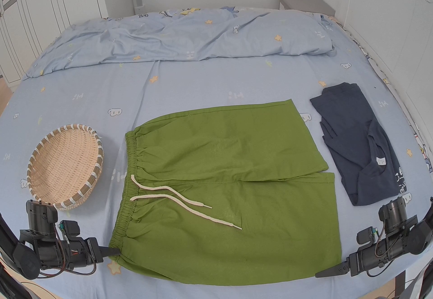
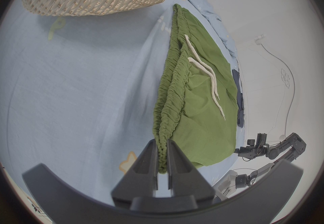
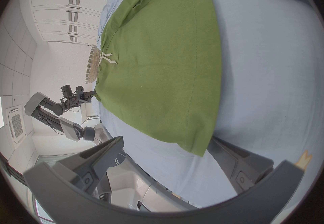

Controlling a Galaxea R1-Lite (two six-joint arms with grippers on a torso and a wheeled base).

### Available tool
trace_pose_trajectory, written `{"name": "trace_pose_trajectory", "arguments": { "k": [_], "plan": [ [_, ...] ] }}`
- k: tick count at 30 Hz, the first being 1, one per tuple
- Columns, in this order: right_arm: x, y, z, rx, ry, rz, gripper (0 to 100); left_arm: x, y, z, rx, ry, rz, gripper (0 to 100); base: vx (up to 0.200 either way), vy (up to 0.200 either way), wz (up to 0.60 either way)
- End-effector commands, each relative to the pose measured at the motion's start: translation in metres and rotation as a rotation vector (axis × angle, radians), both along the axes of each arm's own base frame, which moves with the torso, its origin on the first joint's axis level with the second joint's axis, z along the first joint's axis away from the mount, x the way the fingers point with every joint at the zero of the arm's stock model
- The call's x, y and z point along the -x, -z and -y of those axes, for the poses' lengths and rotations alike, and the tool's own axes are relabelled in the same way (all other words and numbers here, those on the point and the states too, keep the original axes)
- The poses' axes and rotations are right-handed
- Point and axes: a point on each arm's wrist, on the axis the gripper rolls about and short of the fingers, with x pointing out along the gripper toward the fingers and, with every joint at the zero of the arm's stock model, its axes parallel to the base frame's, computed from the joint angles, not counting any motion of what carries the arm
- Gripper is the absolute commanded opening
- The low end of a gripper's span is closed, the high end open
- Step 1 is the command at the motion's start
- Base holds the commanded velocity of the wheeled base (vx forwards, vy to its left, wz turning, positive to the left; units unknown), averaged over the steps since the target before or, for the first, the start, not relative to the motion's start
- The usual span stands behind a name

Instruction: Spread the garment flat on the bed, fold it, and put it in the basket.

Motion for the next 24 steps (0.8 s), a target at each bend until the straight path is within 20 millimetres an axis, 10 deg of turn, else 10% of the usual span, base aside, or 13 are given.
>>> {"name": "trace_pose_trajectory", "arguments": {
  "k": [1,7,8,24],
  "plan": [
    [-0.002,0.008,0.000,0.007,0.002,-0.037,100,0.000,0.001,0.000,0.001,-0.002,-0.004,0,0.000,0.000,0.00],
    [-0.003,0.006,0.000,-0.044,-0.007,-0.041,100,-0.002,0.000,-0.001,0.004,-0.010,0.023,0,0.000,0.000,0.00],
    [-0.003,0.006,0.000,-0.044,-0.005,-0.043,0,-0.003,0.000,-0.002,0.003,-0.015,0.025,0,0.000,0.000,0.00],
    [0.012,0.006,0.019,-0.033,0.109,-0.077,0,0.003,0.001,-0.003,0.006,-0.028,-0.005,0,0.000,0.000,0.00]
  ]
}}
